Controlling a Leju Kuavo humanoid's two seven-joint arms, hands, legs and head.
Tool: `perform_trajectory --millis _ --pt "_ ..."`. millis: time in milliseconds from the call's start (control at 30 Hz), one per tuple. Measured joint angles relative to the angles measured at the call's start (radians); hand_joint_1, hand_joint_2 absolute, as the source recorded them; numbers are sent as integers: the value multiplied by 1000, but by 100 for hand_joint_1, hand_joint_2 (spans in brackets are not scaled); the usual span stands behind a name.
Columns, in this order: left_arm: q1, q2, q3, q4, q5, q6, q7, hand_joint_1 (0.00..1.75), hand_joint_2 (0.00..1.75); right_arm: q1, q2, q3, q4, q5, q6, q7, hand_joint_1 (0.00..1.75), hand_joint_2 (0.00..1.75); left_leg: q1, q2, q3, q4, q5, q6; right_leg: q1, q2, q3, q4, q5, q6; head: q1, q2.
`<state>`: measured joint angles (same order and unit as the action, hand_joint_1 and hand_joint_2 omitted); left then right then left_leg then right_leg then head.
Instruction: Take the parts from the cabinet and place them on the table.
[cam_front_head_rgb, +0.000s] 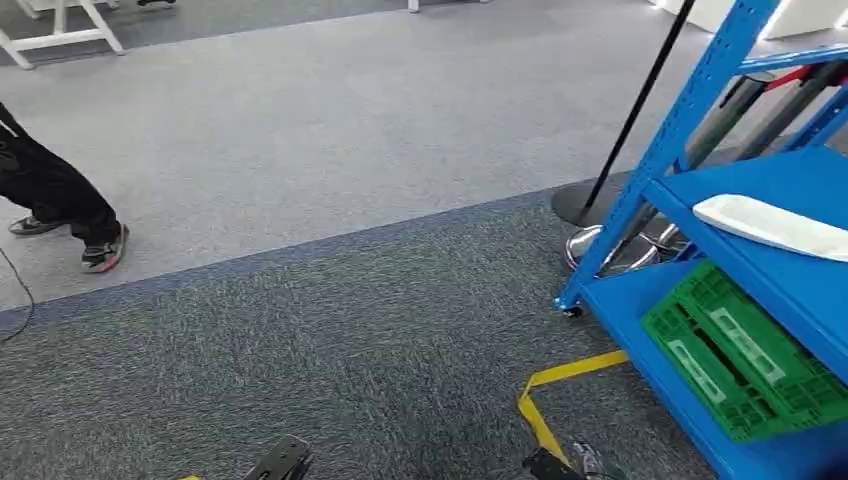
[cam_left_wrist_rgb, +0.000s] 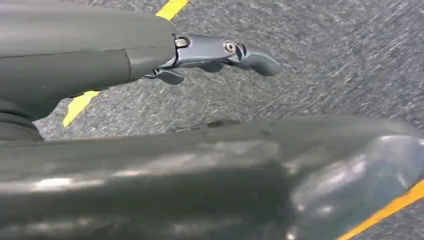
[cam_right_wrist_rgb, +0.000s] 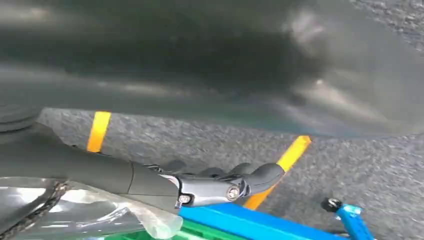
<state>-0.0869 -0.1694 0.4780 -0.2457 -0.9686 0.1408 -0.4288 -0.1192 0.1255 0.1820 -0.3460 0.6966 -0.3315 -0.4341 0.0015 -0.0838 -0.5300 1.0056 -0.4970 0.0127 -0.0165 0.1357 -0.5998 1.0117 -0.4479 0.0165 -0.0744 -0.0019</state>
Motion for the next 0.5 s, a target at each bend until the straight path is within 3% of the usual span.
perform_trajectory --millis 67,100,133,167,200,233,267,300,333,367,400,433,467,500 --pt "-2 -2 0 0 3 -2 0 0 0 5 0 0 0 0 0 3 0 0 2 23 4 -16 11 8 0 22 -18 -8 8 17 0 0" --pt "-6 -3 0 0 3 -3 -1 0 0 6 -1 0 0 0 0 3 0 0 5 42 7 -27 19 11 2 -37 -21 11 -8 15 1 0" --pt "-5 -4 1 0 4 -4 -3 0 0 2 -1 0 0 1 0 5 0 0 4 53 7 -31 21 19 5 -92 -40 55 -45 18 10 0" --pt "-3 -4 1 0 4 -4 -3 0 0 -3 -1 0 0 1 0 4 0 0 2 70 6 -31 21 19 5 -115 -72 126 -86 24 12 0" --pt "0 -4 1 0 4 -4 -3 0 0 -6 -1 0 0 0 0 5 0 0 1 88 5 -30 21 19 4 -125 -109 211 -126 27 10 0" --pt "2 -4 2 0 4 -4 -3 0 0 -5 -1 0 0 0 0 5 0 0 1 105 4 -30 20 19 3 -128 -138 277 -152 31 10 0" --pt "2 -5 2 0 4 -5 -3 0 0 0 -1 1 0 1 0 5 0 0 1 121 3 -30 20 19 1 -130 -151 315 -156 35 11 0" --pt "1 -5 2 0 4 -5 -3 0 0 4 -1 1 0 1 0 5 0 0 1 132 3 -30 20 19 -1 -132 -138 294 -137 39 11 0" --pt "0 -5 2 0 5 -5 -3 0 0 4 -2 1 0 3 0 5 0 0 2 145 4 -29 18 16 -3 -138 -101 233 -102 41 10 0" --pt "-1 -7 2 0 5 -7 -5 0 0 3 -3 1 0 5 1 6 0 0 4 158 6 -27 16 12 -4 -154 -41 127 -56 43 11 0" --pt "-2 -7 2 0 5 -8 -6 0 0 0 -3 1 -1 6 1 6 0 0 4 168 8 -22 12 6 -4 -187 13 35 -25 43 11 0" --pt "-2 -6 3 0 6 -8 -6 0 0 -7 -3 1 -2 8 2 6 0 0 -3 175 6 -18 6 -3 9 -228 32 -5 -43 39 12 0" --pt "-3 -6 3 0 6 -8 -6 0 0 -8 -3 1 -3 11 2 6 0 0 -5 184 6 -12 4 -9 5 -205 39 -6 -34 17 7 0" --pt "-5 -7 3 0 6 -7 -6 0 0 -5 -4 0 -4 13 3 6 0 0 -7 192 8 -11 5 -11 6 -198 35 -4 -34 12 4 0"
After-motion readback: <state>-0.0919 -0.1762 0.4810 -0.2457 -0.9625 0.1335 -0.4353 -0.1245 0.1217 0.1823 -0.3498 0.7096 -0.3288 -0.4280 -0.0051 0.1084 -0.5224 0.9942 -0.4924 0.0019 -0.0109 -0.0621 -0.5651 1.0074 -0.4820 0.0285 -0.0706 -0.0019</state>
